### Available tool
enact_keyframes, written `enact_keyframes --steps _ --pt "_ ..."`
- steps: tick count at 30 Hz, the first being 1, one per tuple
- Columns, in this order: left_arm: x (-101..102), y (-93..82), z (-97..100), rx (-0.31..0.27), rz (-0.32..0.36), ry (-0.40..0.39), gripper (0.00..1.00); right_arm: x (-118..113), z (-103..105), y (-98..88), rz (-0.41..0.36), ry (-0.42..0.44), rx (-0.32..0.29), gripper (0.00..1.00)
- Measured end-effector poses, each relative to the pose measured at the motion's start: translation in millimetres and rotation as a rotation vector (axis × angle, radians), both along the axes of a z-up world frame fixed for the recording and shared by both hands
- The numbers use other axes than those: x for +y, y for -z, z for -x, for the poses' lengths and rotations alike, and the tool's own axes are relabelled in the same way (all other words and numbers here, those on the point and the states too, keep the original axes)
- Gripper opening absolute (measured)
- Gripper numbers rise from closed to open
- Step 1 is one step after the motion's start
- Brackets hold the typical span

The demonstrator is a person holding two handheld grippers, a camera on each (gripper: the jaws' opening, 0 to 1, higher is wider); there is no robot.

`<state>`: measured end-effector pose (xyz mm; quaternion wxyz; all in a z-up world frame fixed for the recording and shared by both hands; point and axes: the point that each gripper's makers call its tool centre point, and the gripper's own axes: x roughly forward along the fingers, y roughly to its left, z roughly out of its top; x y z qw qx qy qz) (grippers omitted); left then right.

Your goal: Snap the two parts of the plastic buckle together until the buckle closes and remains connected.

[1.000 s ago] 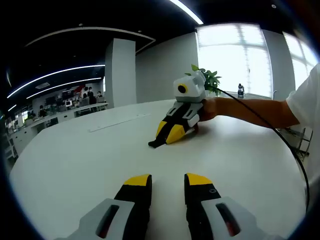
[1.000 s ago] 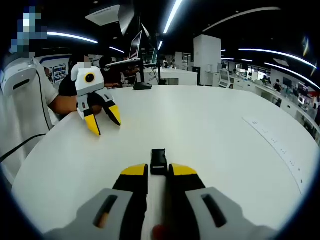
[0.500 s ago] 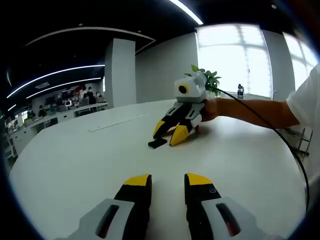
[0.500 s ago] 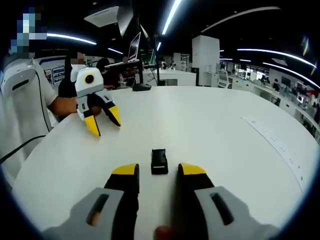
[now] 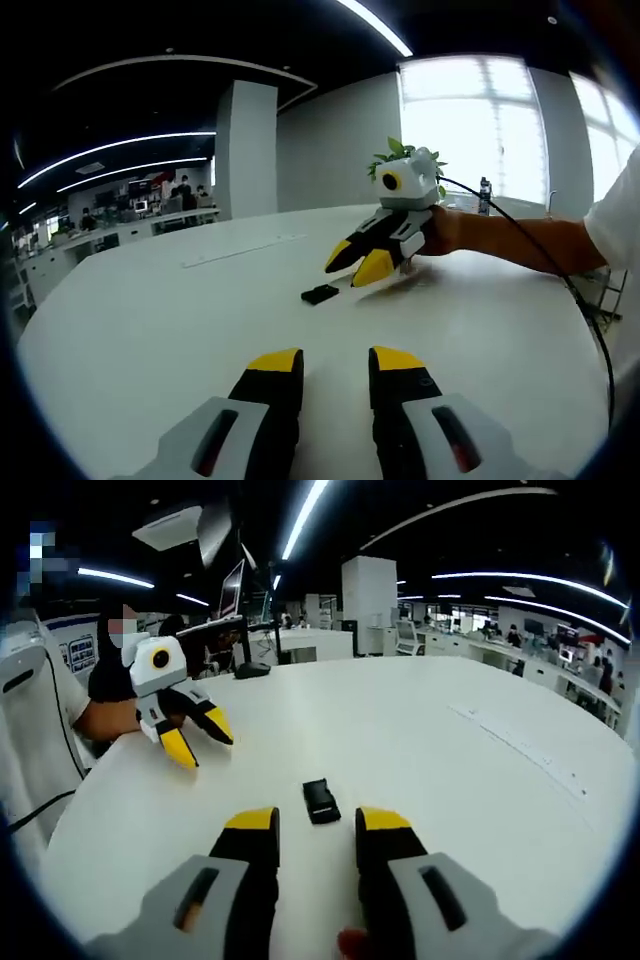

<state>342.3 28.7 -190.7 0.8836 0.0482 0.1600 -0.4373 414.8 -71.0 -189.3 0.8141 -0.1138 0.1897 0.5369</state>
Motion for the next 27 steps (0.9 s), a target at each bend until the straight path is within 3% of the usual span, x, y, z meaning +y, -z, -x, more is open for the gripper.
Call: enact_keyframes --steps 2,7,15,20,22,23,27 --pt "-0.1 -0.6 -0.2 -0.009 -0.006 -0.003 0.25 -3.2 5.7 -2.8 -0.011 0.058 -0.024 0.36" --pt "-0.7 -1.3 -0.8 -0.012 -0.013 -0.012 0.25 -6.3 22.7 -3.0 0.003 0.139 -0.053 0.34" --pt "3.4 -7.2 -2.9 0.007 0.003 -0.058 0.25 -20.6 31.2 -4.1 -0.025 0.349 -0.034 0.34" --pt "6.6 -8.5 -6.9 0.015 0.015 -0.092 0.25 -24.8 44.0 -3.8 -0.02 0.4 -0.04 0.34" --pt "6.9 -8.0 -7.8 0.032 0.021 -0.104 0.25 -29.4 50.0 -0.9 -0.014 0.451 -0.03 0.34" --pt "7.2 -8.1 -7.9 0.04 0.023 -0.112 0.25 -27.8 53.6 -4.8 -0.05 0.461 -0.041 0.35" --pt "6.2 -11.1 -6.3 0.026 0.026 -0.119 0.26 -36.4 63.1 -4.4 -0.04 0.547 -0.03 0.35"
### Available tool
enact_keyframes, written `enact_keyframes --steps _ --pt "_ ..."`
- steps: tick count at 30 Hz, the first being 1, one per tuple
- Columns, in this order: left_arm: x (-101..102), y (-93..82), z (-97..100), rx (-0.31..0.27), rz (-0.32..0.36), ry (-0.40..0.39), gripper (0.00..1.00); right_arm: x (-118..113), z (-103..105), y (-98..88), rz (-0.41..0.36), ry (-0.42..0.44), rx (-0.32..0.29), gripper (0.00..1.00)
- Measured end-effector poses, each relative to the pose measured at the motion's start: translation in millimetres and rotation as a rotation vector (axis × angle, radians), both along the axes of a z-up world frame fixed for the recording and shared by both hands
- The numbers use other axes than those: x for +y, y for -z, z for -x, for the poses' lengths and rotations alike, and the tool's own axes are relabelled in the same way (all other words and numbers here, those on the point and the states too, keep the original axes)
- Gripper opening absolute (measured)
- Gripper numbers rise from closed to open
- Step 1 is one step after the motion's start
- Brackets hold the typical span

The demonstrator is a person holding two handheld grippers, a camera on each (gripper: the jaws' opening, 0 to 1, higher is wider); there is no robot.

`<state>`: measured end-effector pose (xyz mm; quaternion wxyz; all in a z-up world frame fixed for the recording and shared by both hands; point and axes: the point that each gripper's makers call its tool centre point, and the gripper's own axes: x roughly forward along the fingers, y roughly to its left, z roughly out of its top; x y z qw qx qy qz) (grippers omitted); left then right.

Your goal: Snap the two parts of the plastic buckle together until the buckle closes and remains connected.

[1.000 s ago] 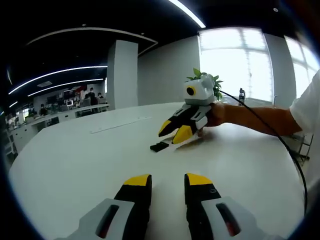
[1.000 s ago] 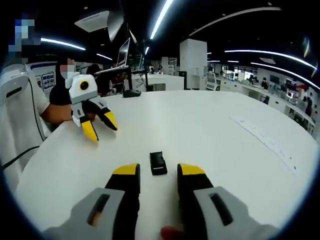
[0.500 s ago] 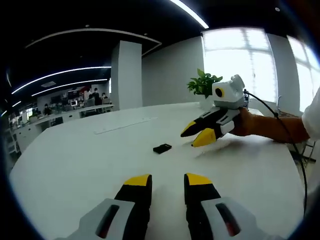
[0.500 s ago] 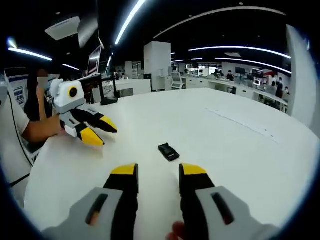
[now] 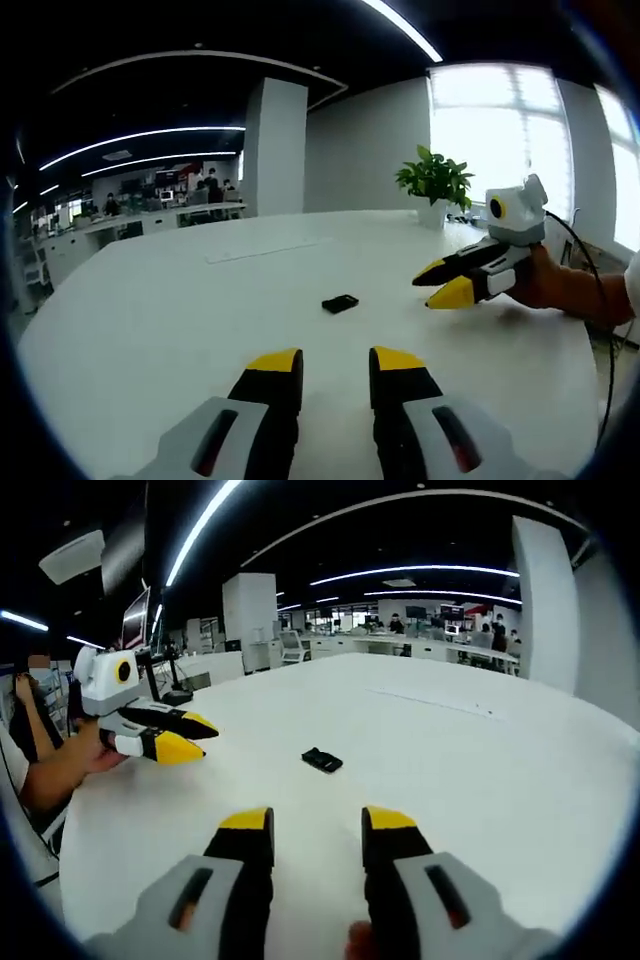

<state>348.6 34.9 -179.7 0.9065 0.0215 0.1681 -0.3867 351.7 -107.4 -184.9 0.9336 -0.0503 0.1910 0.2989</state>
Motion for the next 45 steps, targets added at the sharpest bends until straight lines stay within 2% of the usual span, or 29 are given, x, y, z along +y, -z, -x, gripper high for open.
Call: enact_keyframes --steps 13,18,27,31,36,45 --pt "1.7 -5.7 8.9 -0.014 0.011 -0.009 0.26 -6.2 18.8 -7.9 -0.011 0.059 -0.02 0.35" --pt "13.2 -7.9 15.9 -0.029 0.003 -0.037 0.26 -11.8 28.1 -10.3 -0.021 0.08 -0.023 0.35" --pt "36.2 -13.8 33.2 -0.038 0.011 -0.094 0.26 -26.5 59.4 -9.5 -0.008 0.142 -0.036 0.35" --pt "41.3 -12.0 45.4 -0.043 -0.011 -0.11 0.26 -30.0 70.7 -10.4 0.002 0.162 -0.042 0.35" --pt "45.8 -11.4 58.0 -0.039 0.003 -0.128 0.26 -31.2 87.4 -9.9 -0.014 0.178 -0.038 0.35" --pt "56.0 -6.0 66.3 -0.024 0.024 -0.186 0.26 -40.4 99.8 -5.7 -0.024 0.225 -0.037 0.35"
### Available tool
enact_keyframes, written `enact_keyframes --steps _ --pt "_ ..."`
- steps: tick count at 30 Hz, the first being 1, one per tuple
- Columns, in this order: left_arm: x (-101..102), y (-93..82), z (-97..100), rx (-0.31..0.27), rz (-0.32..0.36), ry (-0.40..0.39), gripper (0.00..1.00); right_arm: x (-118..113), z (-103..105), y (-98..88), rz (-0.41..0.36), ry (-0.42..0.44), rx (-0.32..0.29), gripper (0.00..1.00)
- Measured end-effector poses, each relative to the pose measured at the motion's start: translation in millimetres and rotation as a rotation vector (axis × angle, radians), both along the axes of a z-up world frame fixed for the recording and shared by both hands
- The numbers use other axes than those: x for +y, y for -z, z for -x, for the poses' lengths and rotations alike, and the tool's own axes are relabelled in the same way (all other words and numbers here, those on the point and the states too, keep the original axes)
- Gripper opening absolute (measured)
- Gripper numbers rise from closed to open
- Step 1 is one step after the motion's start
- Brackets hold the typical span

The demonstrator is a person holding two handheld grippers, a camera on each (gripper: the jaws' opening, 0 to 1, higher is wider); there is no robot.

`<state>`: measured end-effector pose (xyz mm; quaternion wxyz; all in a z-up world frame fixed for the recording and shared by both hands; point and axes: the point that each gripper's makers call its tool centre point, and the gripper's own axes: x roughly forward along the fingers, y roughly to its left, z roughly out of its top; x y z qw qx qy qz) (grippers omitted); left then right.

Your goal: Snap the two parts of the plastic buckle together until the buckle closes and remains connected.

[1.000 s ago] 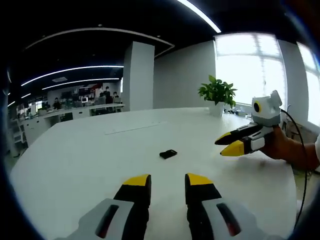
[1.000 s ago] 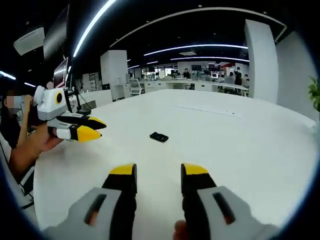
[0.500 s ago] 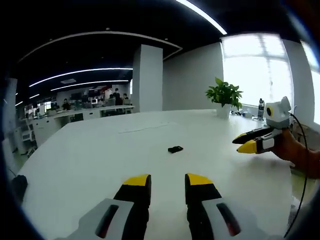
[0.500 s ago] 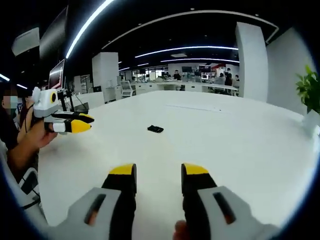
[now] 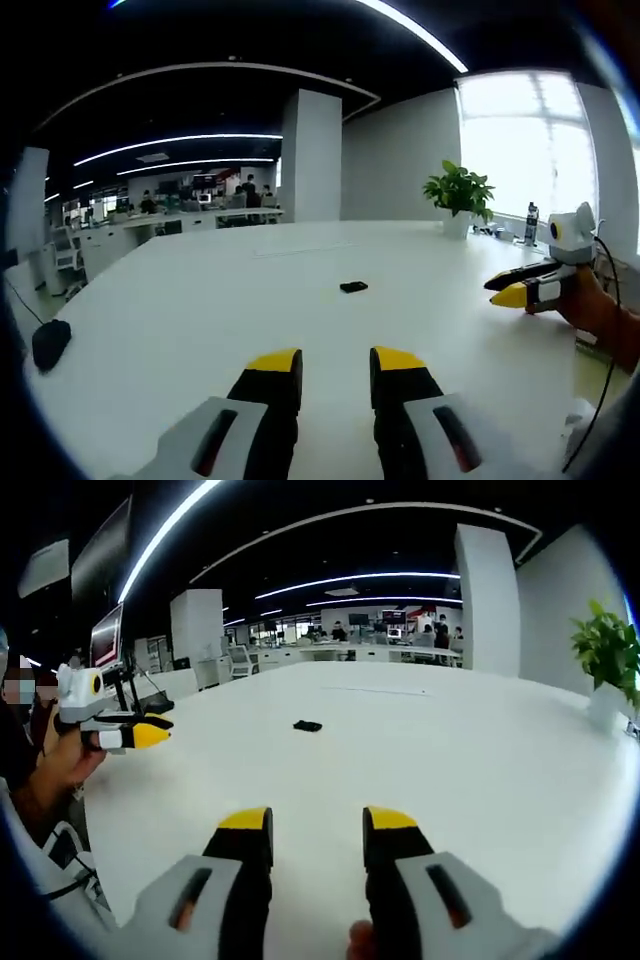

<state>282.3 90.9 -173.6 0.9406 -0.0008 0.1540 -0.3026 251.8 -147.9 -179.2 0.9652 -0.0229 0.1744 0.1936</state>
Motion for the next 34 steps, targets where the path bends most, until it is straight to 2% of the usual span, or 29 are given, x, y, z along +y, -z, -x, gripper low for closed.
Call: enact_keyframes --steps 10,22,34 --pt "4.7 8.2 1.8 0.012 0.002 -0.023 0.26 -0.7 7.8 -0.9 0.001 0.028 -0.014 0.36" --pt "13.7 6.1 2.4 0.009 0.011 -0.049 0.26 -0.9 9.2 -0.9 0.003 0.028 -0.016 0.36" --pt "10.3 7.2 2.7 0.009 0.006 -0.045 0.26 -3.1 10.5 -1.2 -0.004 0.037 -0.017 0.36"
